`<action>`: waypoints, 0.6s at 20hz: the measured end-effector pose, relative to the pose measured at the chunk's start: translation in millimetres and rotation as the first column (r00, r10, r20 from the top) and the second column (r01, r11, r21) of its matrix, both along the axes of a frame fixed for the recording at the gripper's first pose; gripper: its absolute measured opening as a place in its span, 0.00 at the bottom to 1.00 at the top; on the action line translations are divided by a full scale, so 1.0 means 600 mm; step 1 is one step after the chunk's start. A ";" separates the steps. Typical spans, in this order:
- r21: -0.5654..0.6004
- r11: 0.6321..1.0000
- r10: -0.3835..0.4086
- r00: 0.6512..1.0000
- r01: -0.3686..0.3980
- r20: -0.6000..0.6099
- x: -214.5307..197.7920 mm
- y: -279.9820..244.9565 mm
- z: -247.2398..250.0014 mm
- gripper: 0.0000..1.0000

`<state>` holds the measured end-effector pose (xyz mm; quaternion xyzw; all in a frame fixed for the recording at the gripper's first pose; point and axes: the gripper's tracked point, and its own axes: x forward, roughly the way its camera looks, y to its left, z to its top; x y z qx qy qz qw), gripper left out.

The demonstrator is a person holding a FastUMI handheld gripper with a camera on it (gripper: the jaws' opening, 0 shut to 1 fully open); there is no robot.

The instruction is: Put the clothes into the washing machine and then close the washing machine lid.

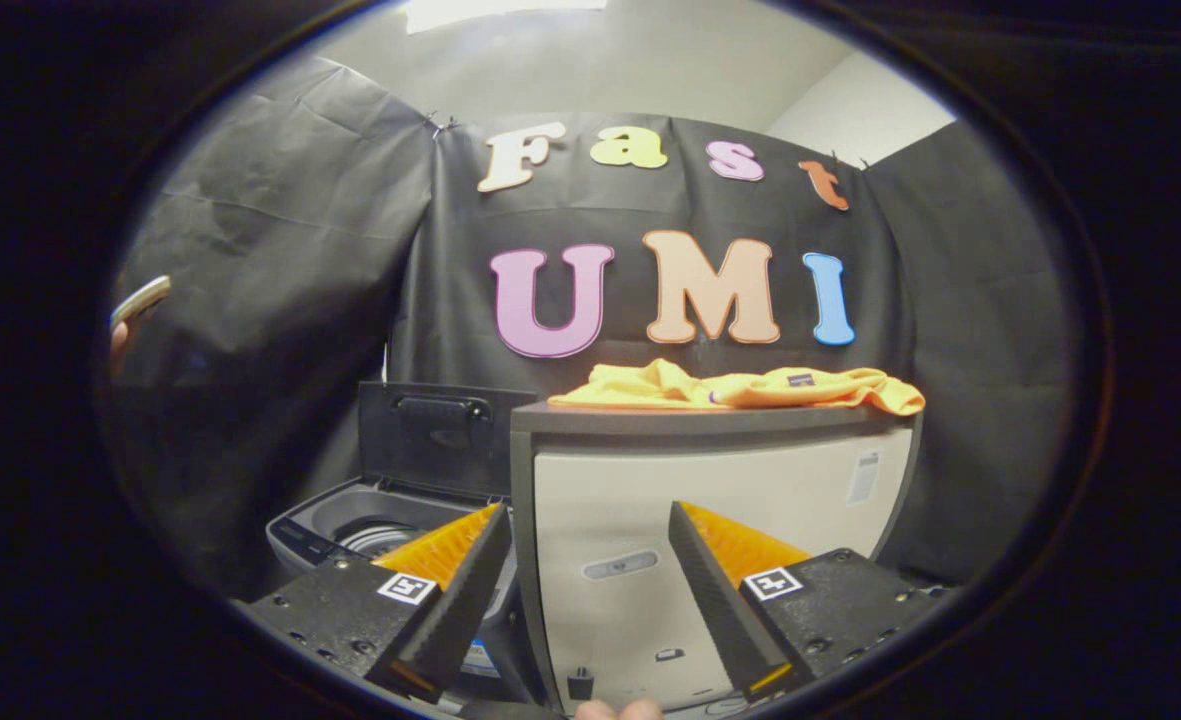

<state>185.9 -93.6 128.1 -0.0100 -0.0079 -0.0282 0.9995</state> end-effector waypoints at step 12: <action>-0.041 0.998 -0.044 0.999 0.043 -0.030 0.105 -0.103 0.119 0.96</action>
